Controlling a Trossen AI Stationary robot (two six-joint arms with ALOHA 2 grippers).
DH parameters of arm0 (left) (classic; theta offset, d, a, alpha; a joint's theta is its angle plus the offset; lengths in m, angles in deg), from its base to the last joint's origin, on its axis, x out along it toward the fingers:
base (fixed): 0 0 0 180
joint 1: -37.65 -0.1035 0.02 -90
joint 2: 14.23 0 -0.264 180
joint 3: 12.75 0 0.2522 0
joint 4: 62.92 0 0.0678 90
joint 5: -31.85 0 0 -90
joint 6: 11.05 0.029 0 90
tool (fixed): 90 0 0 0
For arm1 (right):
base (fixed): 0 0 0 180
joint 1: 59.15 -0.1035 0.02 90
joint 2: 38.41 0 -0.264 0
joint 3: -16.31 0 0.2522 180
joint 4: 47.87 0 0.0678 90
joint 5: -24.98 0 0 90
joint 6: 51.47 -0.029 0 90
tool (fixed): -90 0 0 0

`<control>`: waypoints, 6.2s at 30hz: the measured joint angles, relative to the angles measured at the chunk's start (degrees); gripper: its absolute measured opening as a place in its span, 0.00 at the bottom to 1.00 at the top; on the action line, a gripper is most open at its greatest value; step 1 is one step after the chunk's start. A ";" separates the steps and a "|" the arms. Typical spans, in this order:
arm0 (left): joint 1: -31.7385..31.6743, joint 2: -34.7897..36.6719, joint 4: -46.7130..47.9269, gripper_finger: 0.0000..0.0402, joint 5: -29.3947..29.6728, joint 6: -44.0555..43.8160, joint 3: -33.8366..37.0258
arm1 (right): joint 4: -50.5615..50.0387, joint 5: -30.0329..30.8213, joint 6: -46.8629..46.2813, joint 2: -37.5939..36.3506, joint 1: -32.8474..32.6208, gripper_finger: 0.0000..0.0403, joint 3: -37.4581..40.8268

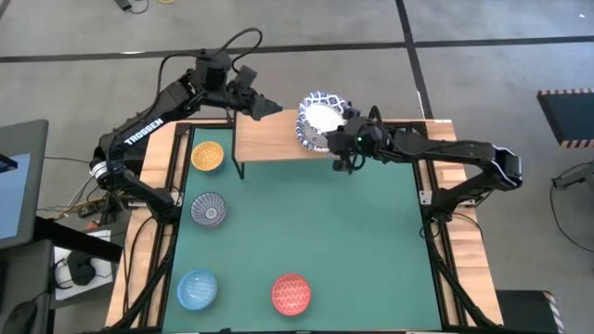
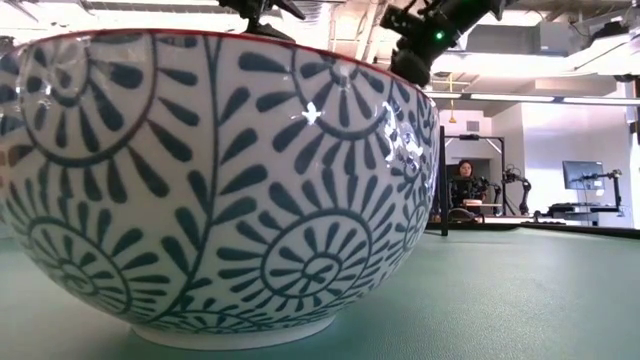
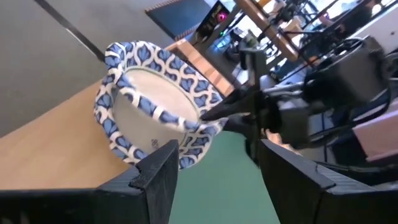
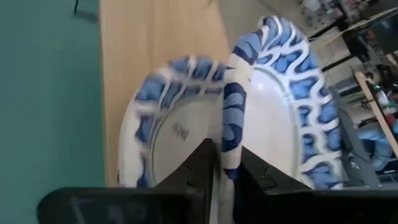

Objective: Place and stack bowls onto a shelf
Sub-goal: Stack the white bowl on top of the other white bowl on the shelf, then put the red bowl on the shelf

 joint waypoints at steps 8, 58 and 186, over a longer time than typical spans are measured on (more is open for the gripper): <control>0.36 0.00 0.26 0.51 0.88 0.84 0.00 | -0.49 -3.74 -2.00 -0.35 0.10 0.41 -0.02; -3.80 0.00 32.59 0.51 15.06 17.79 0.00 | -14.86 -16.44 -37.18 11.84 13.00 0.29 -20.11; 64.21 0.24 -18.41 0.49 39.83 -28.65 35.38 | -21.27 -1.97 -92.18 33.31 -40.55 0.07 -27.18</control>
